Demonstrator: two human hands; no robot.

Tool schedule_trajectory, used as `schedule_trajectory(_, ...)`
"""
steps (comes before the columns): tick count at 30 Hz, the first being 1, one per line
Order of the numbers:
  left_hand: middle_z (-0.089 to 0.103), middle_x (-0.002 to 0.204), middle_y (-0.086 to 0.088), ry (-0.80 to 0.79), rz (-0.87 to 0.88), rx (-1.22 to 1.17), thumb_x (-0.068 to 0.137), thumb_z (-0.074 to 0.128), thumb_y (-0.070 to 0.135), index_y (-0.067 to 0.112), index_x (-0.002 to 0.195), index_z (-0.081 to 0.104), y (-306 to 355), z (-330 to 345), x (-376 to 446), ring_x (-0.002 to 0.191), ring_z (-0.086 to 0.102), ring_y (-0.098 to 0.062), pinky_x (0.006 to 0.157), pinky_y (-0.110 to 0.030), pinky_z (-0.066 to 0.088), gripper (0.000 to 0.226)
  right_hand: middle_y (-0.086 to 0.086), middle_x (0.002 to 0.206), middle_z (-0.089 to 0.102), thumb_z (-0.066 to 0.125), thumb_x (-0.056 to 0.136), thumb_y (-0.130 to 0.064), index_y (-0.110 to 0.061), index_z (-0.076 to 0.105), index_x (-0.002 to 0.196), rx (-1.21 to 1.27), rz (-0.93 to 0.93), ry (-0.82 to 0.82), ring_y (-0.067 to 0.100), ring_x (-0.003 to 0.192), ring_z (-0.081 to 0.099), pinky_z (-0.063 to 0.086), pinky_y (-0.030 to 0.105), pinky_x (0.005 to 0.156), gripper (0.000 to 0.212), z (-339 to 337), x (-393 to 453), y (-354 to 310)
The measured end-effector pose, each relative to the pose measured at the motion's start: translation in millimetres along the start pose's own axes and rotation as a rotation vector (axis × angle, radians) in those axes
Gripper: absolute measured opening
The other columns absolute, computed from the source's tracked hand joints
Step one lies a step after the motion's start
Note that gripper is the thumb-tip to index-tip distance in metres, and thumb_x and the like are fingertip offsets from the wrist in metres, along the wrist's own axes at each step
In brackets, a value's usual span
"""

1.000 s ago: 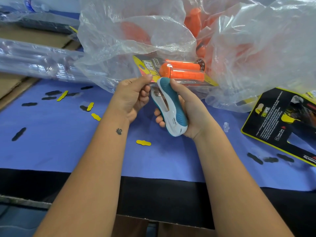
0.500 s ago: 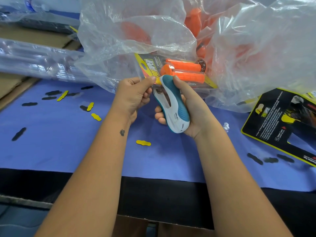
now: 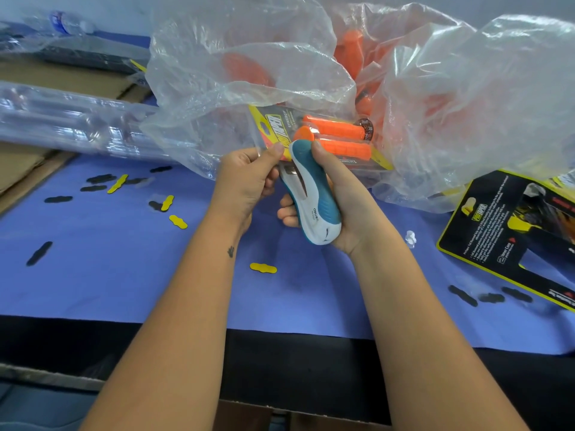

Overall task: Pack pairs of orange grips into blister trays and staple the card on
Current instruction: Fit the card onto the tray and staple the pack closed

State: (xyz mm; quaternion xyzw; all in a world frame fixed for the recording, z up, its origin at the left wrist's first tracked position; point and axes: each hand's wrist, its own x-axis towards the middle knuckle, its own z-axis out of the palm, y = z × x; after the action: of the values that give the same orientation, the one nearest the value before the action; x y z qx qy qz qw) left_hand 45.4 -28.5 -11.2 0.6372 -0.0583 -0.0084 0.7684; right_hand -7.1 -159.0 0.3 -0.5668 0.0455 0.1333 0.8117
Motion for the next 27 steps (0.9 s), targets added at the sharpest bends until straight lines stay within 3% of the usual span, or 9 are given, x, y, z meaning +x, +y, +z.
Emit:
schedule_trajectory(5,0.047,0.047,0.011,0.049,0.072,0.031,0.095,0.061,0.024,0.014,0.062,0.051,-4,2,0,0.044,0.038,-0.005,0.046,-0.019,0.036,0.036,0.012,0.073,0.066,0.047,0.094,-0.059,-0.007,0.074,0.085,0.124,-0.009,-0.031,0.024,0.059,0.064,0.056,0.029,0.055,0.059,5,6,-4)
schedule_trajectory(9,0.05,0.047,0.01,0.118,0.02,-0.063,0.096,0.059,0.028,0.015,0.066,0.051,-5,0,3,0.042,0.041,-0.007,0.044,-0.022,0.036,0.034,0.009,0.071,0.067,0.042,0.096,-0.059,-0.011,0.077,0.068,0.106,0.013,-0.083,0.021,0.058,0.064,0.057,0.027,0.056,0.065,10,11,-6)
schedule_trajectory(18,0.043,0.042,0.008,0.145,-0.056,-0.073,0.098,0.052,0.022,0.016,0.062,0.052,-7,2,3,0.036,0.033,-0.006,0.039,-0.017,0.031,0.037,0.012,0.085,0.058,0.048,0.096,-0.053,-0.005,0.061,0.099,0.137,-0.007,0.027,0.023,0.064,0.056,0.05,0.026,0.056,0.051,18,23,2)
schedule_trajectory(27,0.042,0.044,0.006,0.163,-0.094,-0.14,0.098,0.053,0.022,0.018,0.057,0.048,-11,0,6,0.039,0.032,-0.007,0.042,-0.019,0.03,0.042,0.011,0.079,0.061,0.047,0.096,-0.052,-0.006,0.068,0.086,0.139,-0.032,0.046,0.022,0.06,0.056,0.051,0.025,0.053,0.051,14,23,14)
